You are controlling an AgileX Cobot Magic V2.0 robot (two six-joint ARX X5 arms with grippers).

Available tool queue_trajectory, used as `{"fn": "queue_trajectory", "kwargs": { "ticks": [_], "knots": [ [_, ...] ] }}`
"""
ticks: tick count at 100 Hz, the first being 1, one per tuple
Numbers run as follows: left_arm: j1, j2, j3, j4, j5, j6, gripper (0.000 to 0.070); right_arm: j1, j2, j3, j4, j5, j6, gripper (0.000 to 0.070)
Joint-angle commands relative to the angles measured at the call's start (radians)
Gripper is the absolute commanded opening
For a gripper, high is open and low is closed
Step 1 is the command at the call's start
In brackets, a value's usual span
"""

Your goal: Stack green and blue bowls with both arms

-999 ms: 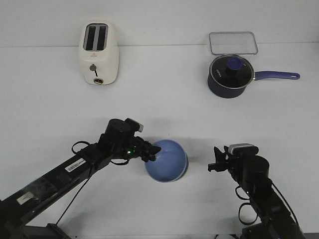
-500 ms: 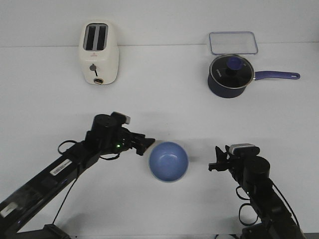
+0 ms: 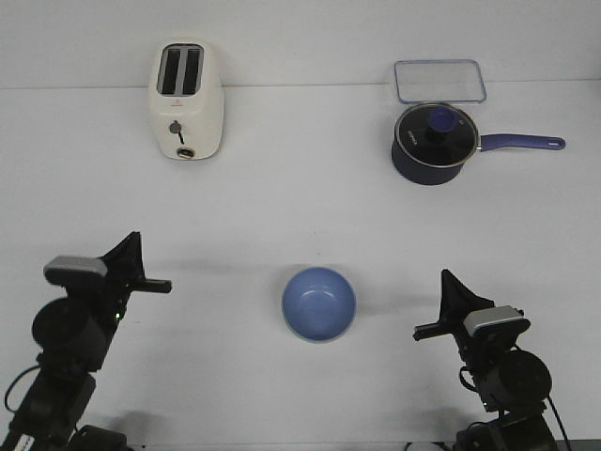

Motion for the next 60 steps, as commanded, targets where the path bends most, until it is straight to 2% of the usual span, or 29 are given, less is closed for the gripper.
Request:
{"fn": "queue_trajectory", "kwargs": {
  "ticks": [1, 12, 60],
  "knots": [
    [0.018, -0.064, -0.106, 0.127, -0.005, 0.032, 0.0012, 0.002, 0.003, -0.006, -0.001, 0.032, -0.019, 0.0],
    [0.047, -0.114, -0.155, 0.144, -0.005, 0.0, 0.0013, 0.002, 0.002, -0.006, 0.0, 0.092, -0.019, 0.0],
    [0.05, -0.152, -0.154, 0.134, -0.005, -0.006, 0.0015, 0.003, 0.003, -0.006, -0.001, 0.095, -0.018, 0.0]
  ]
}}
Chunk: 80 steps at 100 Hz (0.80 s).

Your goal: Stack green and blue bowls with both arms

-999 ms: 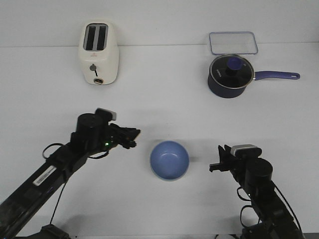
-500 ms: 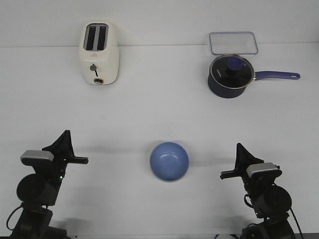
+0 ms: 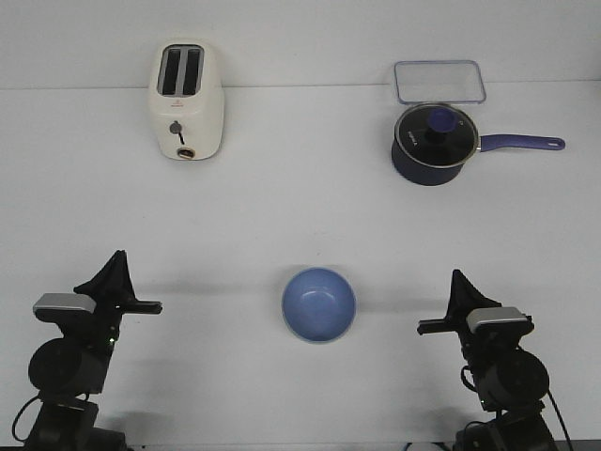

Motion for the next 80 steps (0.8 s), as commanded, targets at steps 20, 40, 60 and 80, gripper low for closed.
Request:
{"fn": "queue_trajectory", "kwargs": {
  "ticks": [20, 40, 60, 80],
  "knots": [
    [-0.002, 0.001, 0.014, 0.013, -0.003, -0.005, 0.0015, 0.002, 0.003, -0.001, 0.01, 0.001, -0.008, 0.0],
    [0.053, -0.101, -0.051, -0.041, 0.043, 0.041, 0.0015, 0.002, 0.003, -0.001, 0.01, 0.001, -0.007, 0.0],
    [0.141, -0.28, -0.212, -0.077, 0.1, 0.045, 0.0015, 0.002, 0.003, -0.001, 0.01, 0.001, -0.007, 0.0],
    [0.182, -0.428, -0.316, -0.082, 0.169, 0.062, 0.0015, 0.002, 0.003, -0.001, 0.01, 0.001, -0.007, 0.0]
  ]
}}
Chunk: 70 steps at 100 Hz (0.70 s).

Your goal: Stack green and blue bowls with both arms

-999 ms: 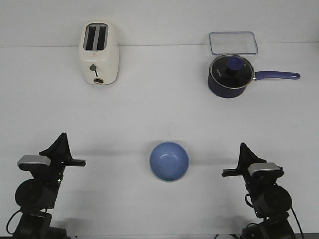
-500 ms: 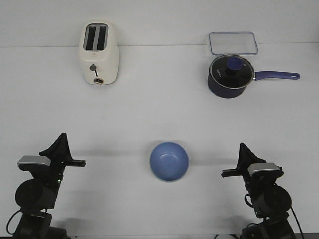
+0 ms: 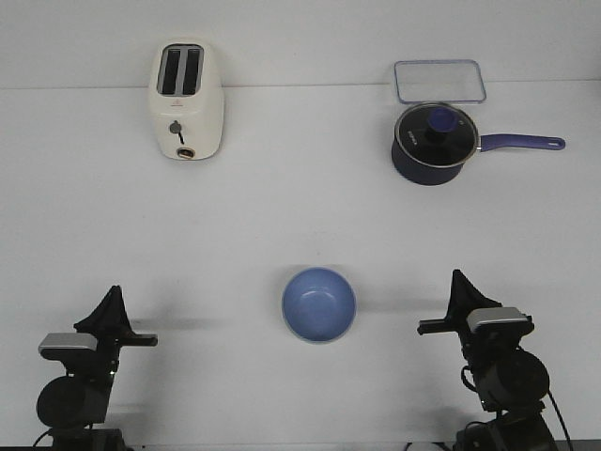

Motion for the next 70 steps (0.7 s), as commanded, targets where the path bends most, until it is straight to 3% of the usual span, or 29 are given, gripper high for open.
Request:
{"fn": "queue_trajectory", "kwargs": {
  "ticks": [1, 70],
  "knots": [
    [0.009, -0.027, -0.018, 0.013, 0.026, 0.024, 0.0015, 0.002, 0.003, -0.001, 0.01, 0.001, -0.008, 0.0],
    [0.024, -0.049, -0.052, -0.024, 0.053, 0.024, 0.0015, 0.002, 0.003, -0.001, 0.01, 0.001, -0.007, 0.0]
  ]
}}
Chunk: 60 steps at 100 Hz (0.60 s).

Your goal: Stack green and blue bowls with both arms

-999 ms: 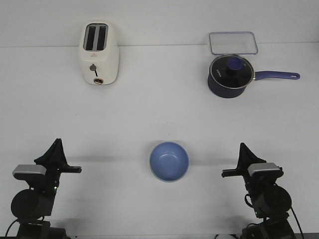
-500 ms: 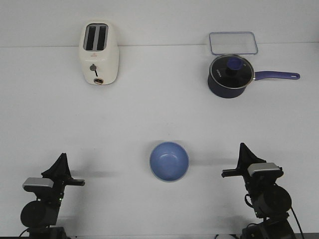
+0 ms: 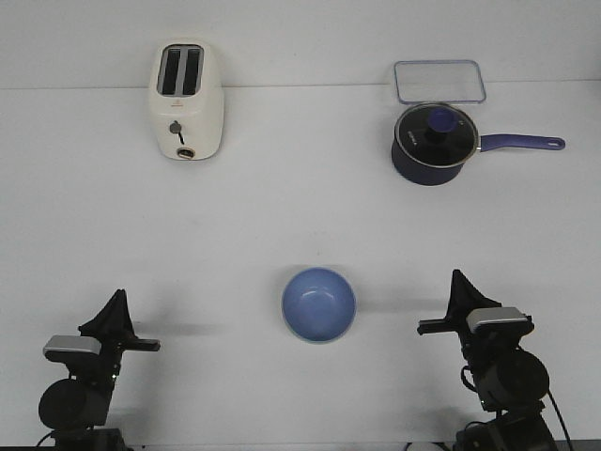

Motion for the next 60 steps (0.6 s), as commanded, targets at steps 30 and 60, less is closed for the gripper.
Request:
{"fn": "queue_trajectory", "kwargs": {
  "ticks": [30, 60],
  "knots": [
    [0.002, -0.001, -0.02, 0.011, 0.004, 0.011, 0.0015, 0.002, 0.003, -0.001, 0.01, 0.001, -0.008, 0.0],
    [0.002, -0.001, -0.02, 0.011, 0.004, 0.011, 0.0015, -0.007, -0.018, -0.005, 0.003, 0.014, -0.121, 0.0]
  ]
}}
